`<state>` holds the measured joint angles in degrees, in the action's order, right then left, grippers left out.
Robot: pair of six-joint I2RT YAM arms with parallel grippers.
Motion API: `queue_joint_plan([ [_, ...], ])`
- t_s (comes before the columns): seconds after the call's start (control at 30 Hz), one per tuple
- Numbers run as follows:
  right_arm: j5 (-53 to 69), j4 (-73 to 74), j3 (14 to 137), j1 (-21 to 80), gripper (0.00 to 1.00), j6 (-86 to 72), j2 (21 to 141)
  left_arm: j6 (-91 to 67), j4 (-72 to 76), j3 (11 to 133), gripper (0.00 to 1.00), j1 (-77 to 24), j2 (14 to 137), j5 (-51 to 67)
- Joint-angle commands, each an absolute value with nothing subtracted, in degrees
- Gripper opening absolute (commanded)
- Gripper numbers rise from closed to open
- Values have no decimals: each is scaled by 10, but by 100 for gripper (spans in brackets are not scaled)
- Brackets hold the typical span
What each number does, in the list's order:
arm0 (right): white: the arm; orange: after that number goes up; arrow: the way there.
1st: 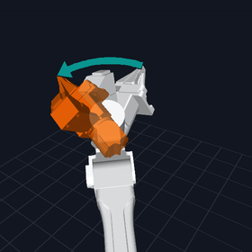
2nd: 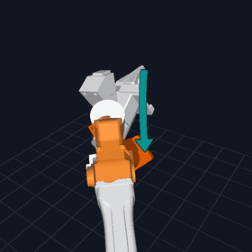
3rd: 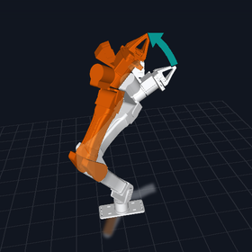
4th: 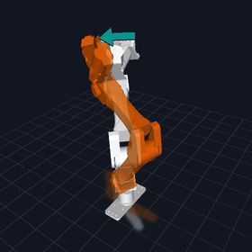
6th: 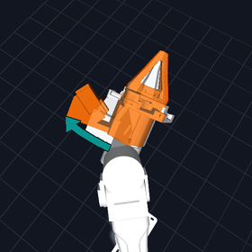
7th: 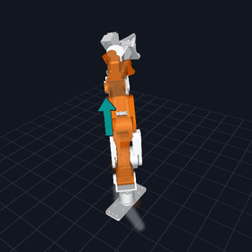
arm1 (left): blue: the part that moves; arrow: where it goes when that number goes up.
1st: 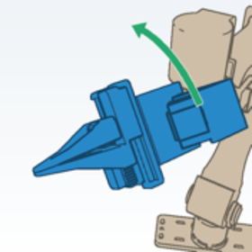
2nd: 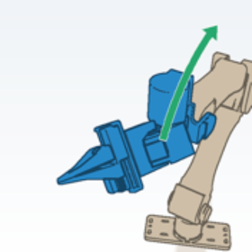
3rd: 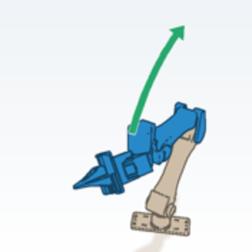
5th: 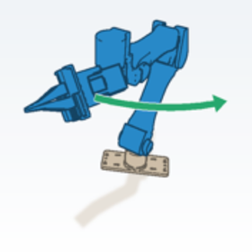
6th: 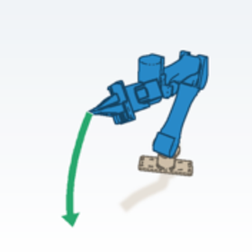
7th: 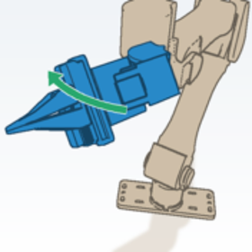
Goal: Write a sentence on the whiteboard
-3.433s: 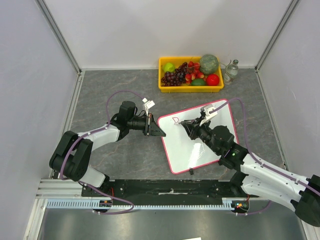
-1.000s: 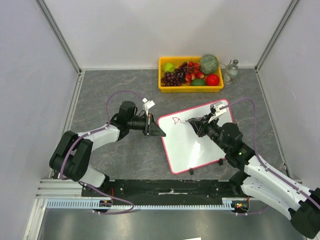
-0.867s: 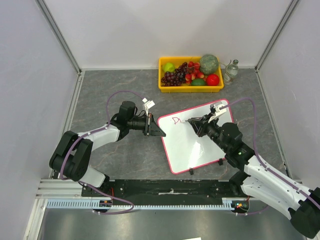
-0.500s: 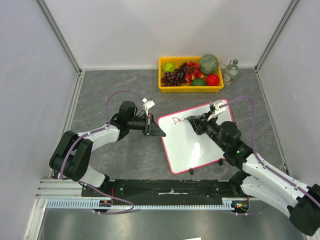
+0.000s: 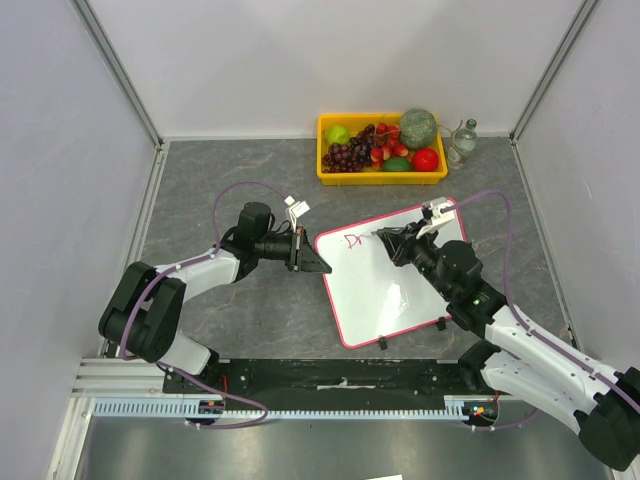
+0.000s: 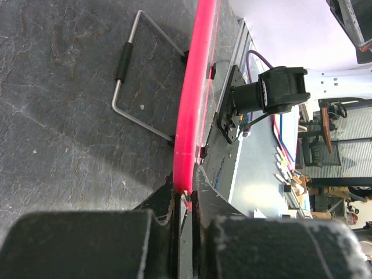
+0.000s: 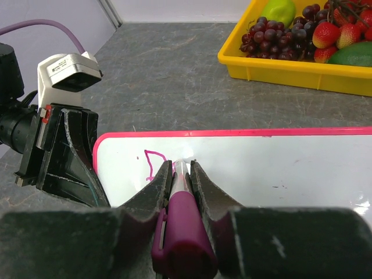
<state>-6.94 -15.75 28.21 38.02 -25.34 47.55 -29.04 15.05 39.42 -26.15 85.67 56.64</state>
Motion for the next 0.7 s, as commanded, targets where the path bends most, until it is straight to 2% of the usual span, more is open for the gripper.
queue_joint_plan([
  [0.0,-91,-134,295,378,0,-242,469,-209,121,389,2,-270,857,570],
  [0.43,-81,-134,305,377,0,-270,421,-209,121,388,2,-271,858,570],
  [0.67,-66,-126,314,377,0,-259,450,-210,121,388,2,-271,853,569],
])
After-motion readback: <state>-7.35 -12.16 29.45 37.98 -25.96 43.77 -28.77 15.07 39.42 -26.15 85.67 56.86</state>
